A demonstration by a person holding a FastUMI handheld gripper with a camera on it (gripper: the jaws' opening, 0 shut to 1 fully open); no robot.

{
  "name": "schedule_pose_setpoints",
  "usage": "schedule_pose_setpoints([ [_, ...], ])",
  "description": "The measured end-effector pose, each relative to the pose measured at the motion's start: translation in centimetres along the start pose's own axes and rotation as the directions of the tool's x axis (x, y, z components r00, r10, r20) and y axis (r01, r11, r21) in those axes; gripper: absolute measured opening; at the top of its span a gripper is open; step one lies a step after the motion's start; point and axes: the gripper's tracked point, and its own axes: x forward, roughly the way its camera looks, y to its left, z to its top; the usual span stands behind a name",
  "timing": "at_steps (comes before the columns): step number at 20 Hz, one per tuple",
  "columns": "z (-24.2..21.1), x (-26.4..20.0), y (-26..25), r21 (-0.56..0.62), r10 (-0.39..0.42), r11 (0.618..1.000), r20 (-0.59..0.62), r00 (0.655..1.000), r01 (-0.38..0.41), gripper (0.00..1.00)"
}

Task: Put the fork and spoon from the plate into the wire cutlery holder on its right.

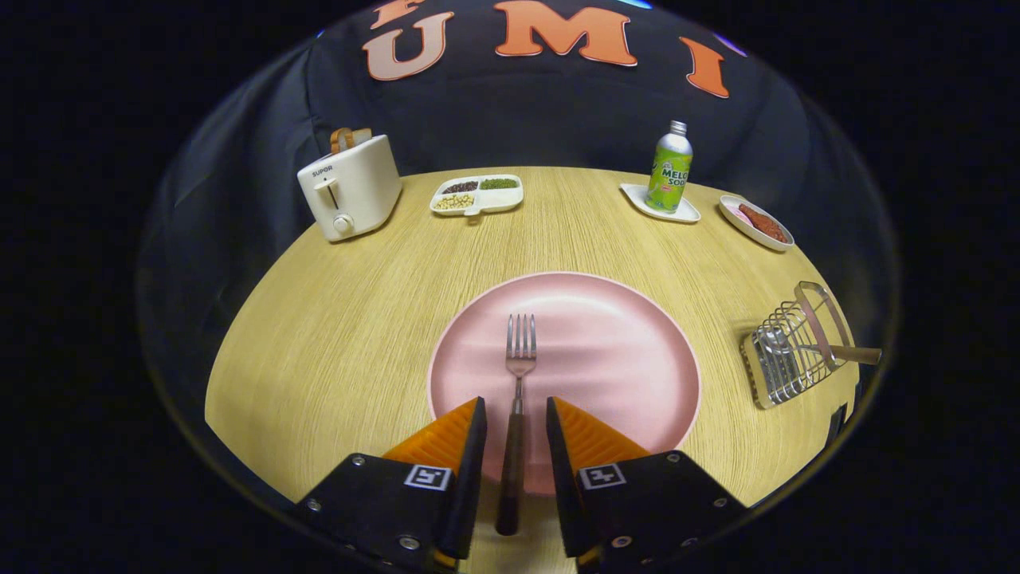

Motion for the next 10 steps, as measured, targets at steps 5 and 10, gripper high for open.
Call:
schedule_pose_setpoints([
  [5, -0.9, 0.3, -0.5, -0.032, -0.041, 0.999, -0.025, 0.999, 0.04, 0.16],
  [10, 0.4, -1.1, -1.9, 0.004, -0.038, 0.999, -0.016, 0.999, 0.038, 0.05],
])
